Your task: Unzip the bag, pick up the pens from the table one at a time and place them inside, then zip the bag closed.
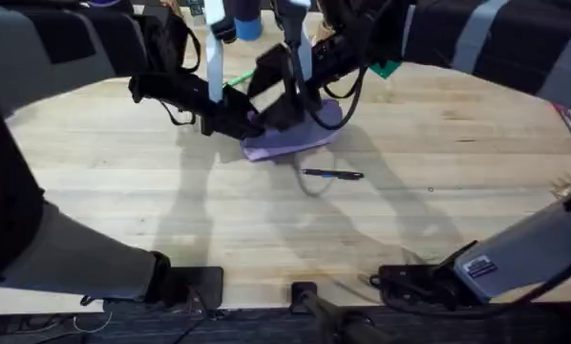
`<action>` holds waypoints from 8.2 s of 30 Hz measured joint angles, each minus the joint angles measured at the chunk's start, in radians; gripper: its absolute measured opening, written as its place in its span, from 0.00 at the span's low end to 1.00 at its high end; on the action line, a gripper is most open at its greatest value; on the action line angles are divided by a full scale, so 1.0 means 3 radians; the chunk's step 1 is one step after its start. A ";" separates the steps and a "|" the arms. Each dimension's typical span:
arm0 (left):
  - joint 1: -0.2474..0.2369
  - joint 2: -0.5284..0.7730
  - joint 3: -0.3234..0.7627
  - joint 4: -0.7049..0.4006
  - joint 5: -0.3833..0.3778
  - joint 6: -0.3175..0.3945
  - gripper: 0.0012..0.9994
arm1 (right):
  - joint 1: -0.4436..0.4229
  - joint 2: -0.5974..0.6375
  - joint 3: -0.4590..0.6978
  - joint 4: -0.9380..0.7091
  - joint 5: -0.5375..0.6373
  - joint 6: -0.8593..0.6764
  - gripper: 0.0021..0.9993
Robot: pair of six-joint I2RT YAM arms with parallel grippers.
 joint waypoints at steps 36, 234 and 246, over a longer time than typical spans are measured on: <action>-0.0019 0.0000 0.0000 0.0011 -0.0009 -0.0013 0.99 | -0.0097 -0.1014 0.0011 -0.1054 0.1040 0.0073 1.00; 0.0425 -0.1456 0.1022 -0.1789 -0.0696 -0.0011 1.00 | -0.0350 -0.1574 0.0631 -0.2167 0.1836 0.0986 1.00; 0.0425 -0.1456 0.1022 -0.1789 -0.0697 -0.0011 1.00 | -0.0350 -0.2650 -0.0661 -0.2100 0.1836 0.1025 1.00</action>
